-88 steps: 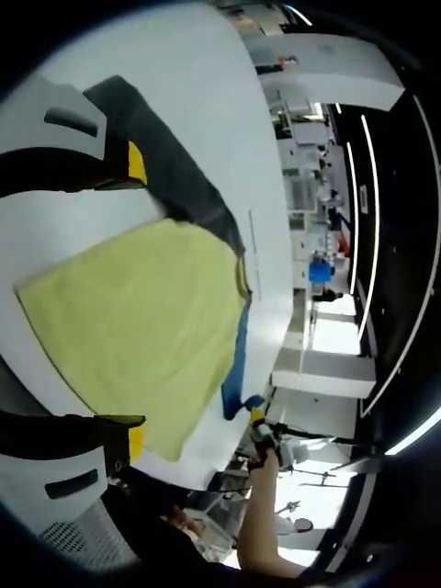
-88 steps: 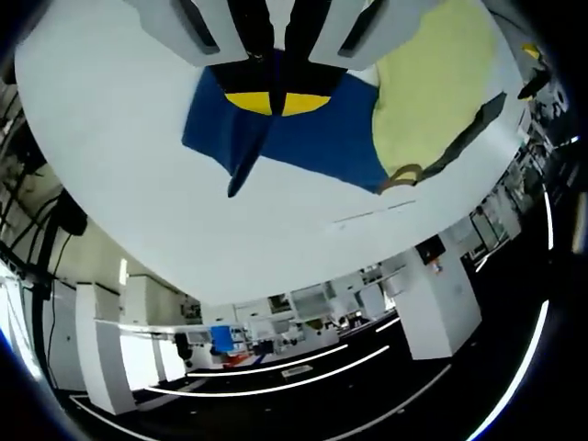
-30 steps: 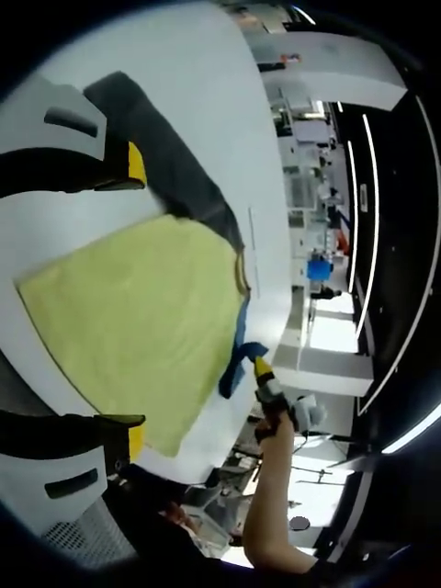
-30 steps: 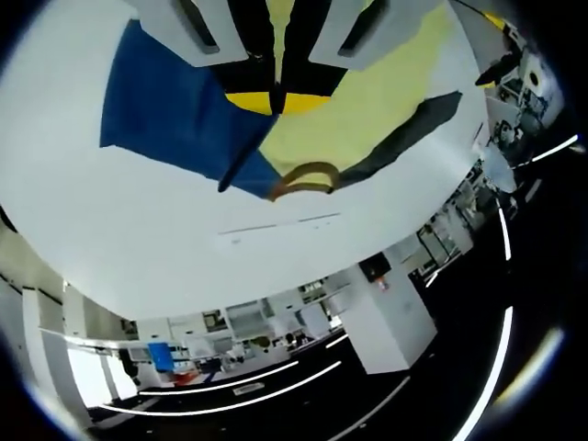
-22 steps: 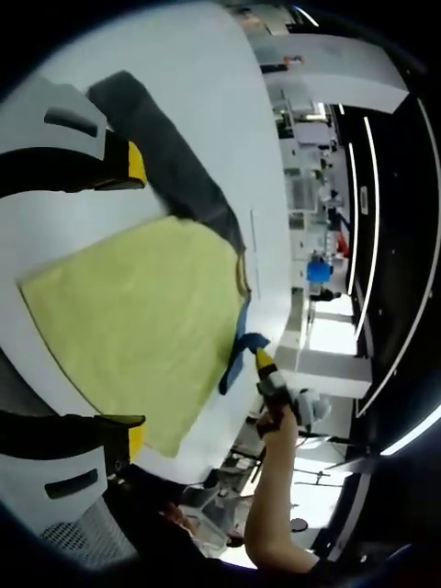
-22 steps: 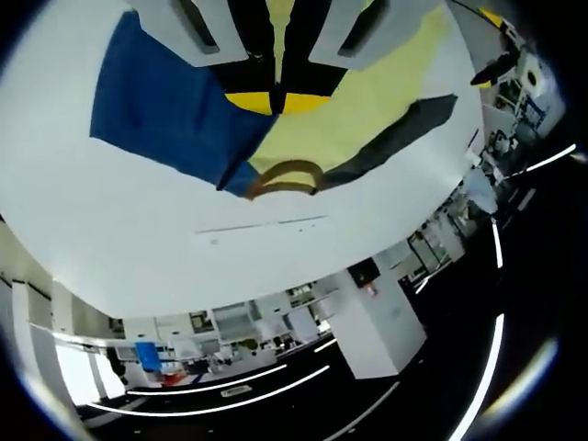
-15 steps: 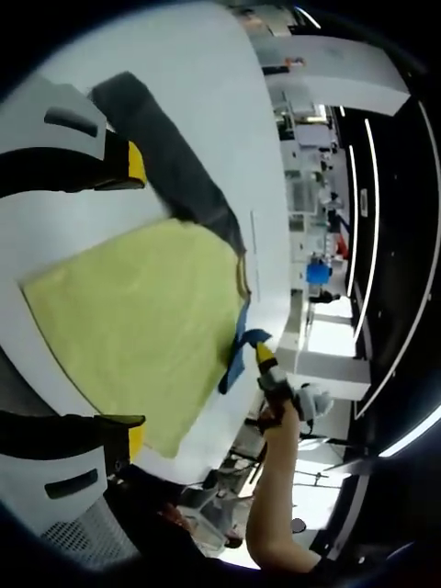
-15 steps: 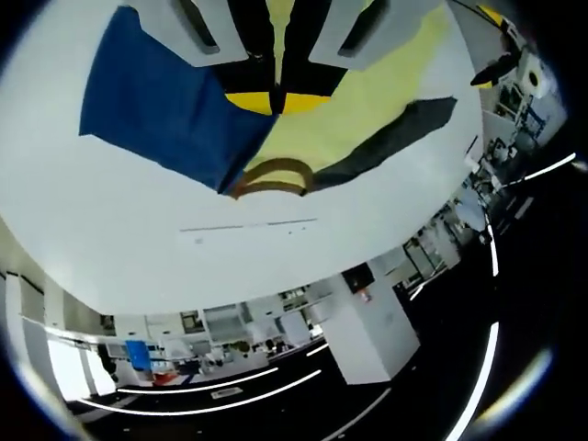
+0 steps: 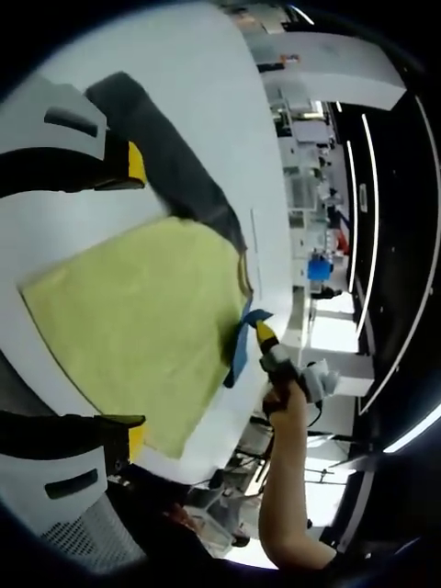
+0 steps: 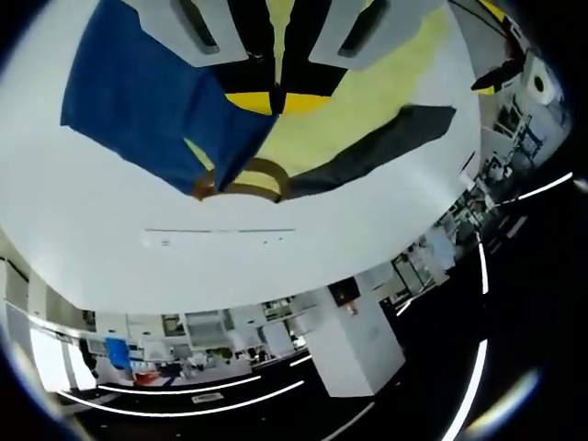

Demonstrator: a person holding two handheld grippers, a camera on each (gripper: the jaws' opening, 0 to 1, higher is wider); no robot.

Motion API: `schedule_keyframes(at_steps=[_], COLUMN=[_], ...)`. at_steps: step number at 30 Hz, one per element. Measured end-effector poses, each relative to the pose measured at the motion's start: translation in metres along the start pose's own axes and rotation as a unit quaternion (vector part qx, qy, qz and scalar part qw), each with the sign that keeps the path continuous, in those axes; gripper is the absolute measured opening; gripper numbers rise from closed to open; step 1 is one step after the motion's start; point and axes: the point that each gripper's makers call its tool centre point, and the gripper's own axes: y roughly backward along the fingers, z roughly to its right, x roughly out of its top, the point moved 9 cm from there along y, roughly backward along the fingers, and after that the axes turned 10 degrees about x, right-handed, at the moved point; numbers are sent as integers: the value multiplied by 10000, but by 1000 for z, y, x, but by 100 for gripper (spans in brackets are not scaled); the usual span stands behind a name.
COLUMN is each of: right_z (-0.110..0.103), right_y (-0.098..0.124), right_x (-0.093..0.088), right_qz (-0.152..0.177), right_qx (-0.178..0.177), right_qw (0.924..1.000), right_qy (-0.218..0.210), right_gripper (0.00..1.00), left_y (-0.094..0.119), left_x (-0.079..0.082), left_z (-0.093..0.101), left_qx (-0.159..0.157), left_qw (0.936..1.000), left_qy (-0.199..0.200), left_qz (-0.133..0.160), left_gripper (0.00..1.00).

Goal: Fold the garment on the visible template until the final outline fits inside the template.

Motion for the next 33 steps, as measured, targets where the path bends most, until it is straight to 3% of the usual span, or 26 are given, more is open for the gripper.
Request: schedule_keyframes(at_steps=[12,33], right_z=[-20,-61], right_y=[-20,-53], right_x=[10,20], right_qz=[-152,-406], right_qx=[160,795], right_qw=[9994,9942], right_qy=[256,608], right_gripper=[0,0], left_y=[1,6], left_x=[3,2], left_z=[1,-2], left_qx=[-24,-16], left_qw=[10000,10000], left_qy=[-39,-34], left_qz=[61,39], left_gripper=[99,99])
